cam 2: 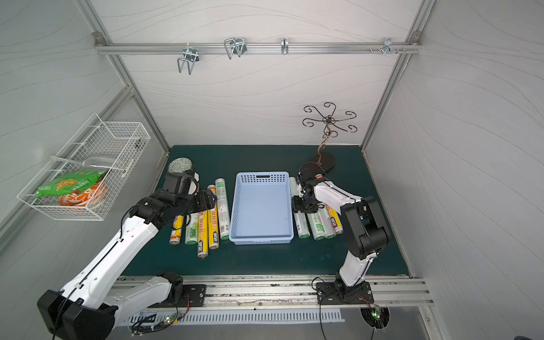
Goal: Put the plastic wrap into the basket
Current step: Pick up the plastic wrap from the center of the board.
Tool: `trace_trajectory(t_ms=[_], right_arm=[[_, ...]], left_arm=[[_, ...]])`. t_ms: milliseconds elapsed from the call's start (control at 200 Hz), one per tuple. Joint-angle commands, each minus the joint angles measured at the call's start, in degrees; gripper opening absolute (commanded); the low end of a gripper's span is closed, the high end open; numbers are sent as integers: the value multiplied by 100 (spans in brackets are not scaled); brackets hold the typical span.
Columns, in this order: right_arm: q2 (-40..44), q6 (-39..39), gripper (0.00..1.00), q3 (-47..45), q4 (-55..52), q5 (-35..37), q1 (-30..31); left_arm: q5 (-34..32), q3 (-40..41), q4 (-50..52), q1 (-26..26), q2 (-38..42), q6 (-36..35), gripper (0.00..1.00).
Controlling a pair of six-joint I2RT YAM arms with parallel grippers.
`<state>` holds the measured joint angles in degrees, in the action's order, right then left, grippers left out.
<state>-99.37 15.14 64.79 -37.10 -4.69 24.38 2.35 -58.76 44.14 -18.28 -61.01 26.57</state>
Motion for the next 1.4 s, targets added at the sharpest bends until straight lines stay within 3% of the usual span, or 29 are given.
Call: trace_trajectory(t_ms=[0, 450, 660, 1085, 1266, 1391], right_arm=[[-124, 42, 61, 130, 52, 204, 75], [-389, 349, 65, 119, 171, 293, 119], [-428, 416, 54, 172, 43, 256, 117], [461, 425, 41, 267, -611, 300, 115], [903, 431, 40, 464, -1235, 665, 119], [1266, 515, 39, 706, -1559, 547, 119]], left_arm=[[57, 30, -46, 35, 12, -64, 77], [151, 157, -46, 60, 52, -55, 78], [164, 163, -28, 66, 127, -63, 78], [138, 121, 106, 88, 266, -103, 79], [-39, 54, 170, 96, 274, -95, 79], [-179, 1, 191, 106, 334, -74, 80]])
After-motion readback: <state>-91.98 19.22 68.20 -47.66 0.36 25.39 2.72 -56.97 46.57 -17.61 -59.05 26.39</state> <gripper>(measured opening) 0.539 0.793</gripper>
